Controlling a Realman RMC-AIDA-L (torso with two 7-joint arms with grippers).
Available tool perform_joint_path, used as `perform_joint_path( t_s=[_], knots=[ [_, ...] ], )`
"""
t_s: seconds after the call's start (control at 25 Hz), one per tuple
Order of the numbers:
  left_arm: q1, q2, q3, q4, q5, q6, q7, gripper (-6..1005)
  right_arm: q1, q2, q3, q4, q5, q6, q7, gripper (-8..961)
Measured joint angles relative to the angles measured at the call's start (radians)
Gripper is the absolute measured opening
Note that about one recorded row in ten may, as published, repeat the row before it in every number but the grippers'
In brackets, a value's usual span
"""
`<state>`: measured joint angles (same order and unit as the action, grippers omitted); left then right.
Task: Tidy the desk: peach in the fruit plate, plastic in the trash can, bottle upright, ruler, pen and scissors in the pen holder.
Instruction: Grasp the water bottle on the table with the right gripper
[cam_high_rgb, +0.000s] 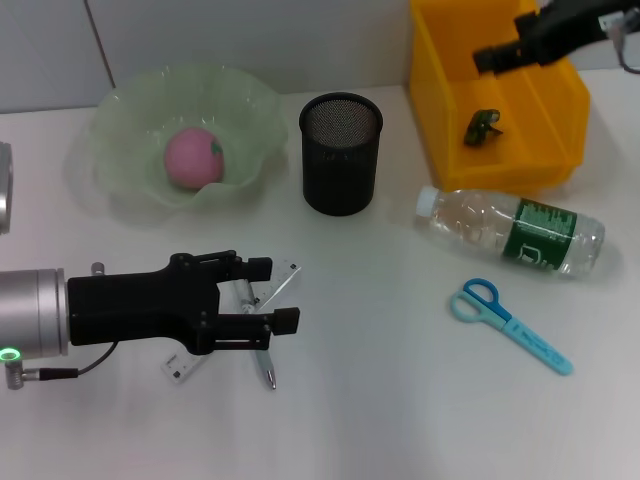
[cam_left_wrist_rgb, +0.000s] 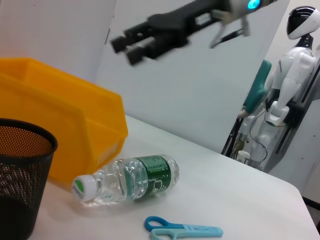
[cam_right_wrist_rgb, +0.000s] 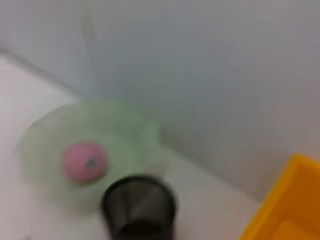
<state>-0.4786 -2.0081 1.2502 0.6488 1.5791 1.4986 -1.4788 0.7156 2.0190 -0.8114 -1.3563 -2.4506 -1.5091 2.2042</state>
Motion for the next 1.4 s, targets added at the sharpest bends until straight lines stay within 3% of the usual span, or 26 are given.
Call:
perform_joint_path(
  t_s=[0.2, 0.44, 1.08, 1.4],
  knots=[
    [0.000, 0.000, 0.000, 0.000, -0.002, 0.001, 0.000, 835, 0.011, -0.008, -0.004, -0.080, -0.046, -0.206, -0.063, 754],
    [0.000, -0.003, -0.001, 0.000, -0.005, 0.006, 0.000, 835, 0.030, -0.010, -0.050, -0.064, -0.169, -0.278, -0.114, 754],
    [0.002, -0.008, -0.003, 0.000, -0.005, 0.013, -0.003, 835, 0.046, -0.003, -0.164, 0.096, -0.307, -0.173, -0.146, 755],
    [0.002, -0.009, -0.003, -0.002, -0.005, 0.018, -0.003, 835, 0.041, 0.015, -0.228, 0.199, -0.364, -0.057, -0.147, 754]
  ],
)
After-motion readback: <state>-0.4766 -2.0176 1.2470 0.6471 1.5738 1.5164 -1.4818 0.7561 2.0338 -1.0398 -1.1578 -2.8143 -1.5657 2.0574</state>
